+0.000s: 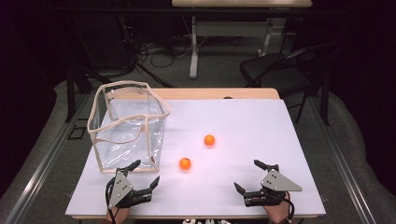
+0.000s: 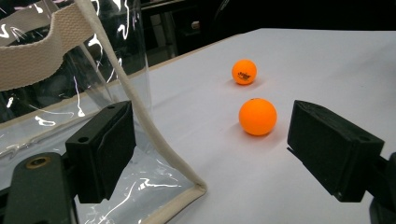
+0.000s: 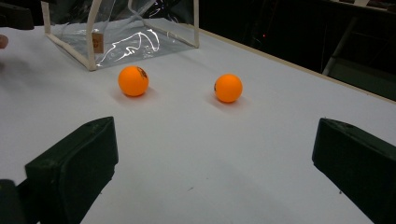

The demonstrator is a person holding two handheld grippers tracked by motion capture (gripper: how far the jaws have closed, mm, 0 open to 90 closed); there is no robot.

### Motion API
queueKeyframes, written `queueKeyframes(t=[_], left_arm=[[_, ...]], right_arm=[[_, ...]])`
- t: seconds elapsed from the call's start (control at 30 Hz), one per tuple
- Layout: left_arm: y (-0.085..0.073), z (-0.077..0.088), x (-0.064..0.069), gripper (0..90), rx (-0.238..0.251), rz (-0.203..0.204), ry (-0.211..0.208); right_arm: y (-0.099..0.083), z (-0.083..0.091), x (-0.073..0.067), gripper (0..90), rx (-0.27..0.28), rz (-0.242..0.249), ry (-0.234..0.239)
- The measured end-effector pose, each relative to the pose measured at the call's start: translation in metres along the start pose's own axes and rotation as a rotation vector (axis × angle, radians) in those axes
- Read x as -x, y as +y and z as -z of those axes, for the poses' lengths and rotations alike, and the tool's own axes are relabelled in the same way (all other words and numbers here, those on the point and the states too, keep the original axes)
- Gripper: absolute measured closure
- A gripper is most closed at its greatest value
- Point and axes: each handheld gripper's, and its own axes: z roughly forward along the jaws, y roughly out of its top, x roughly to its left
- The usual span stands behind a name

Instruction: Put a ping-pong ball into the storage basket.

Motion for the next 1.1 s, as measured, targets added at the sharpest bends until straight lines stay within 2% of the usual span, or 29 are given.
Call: queueKeyframes(t=[0.33,0.4,0.63,0.83,1.1], left_arm=[[0.0,-0.002,-0.001,15.4,-0.002,0.006,-0.007],[0.0,-0.003,-0.001,15.4,-0.014,-0.005,-0.013],[0.0,-0.002,-0.001,15.4,-0.007,0.002,-0.015],[0.0,-0.003,0.0,15.4,-0.013,-0.001,-0.015],[0.0,-0.003,0.0,15.4,-0.019,-0.01,-0.015]], right_arm=[[0.001,-0.003,-0.001,0.0,-0.025,0.005,0.017],[0.002,-0.006,-0.001,0.0,-0.038,0.008,0.026],[0.005,-0.017,-0.002,0.0,-0.068,0.004,0.054],[0.007,-0.028,-0.005,0.0,-0.112,0.01,0.079],[0.012,-0.04,-0.007,0.0,-0.145,0.013,0.113]])
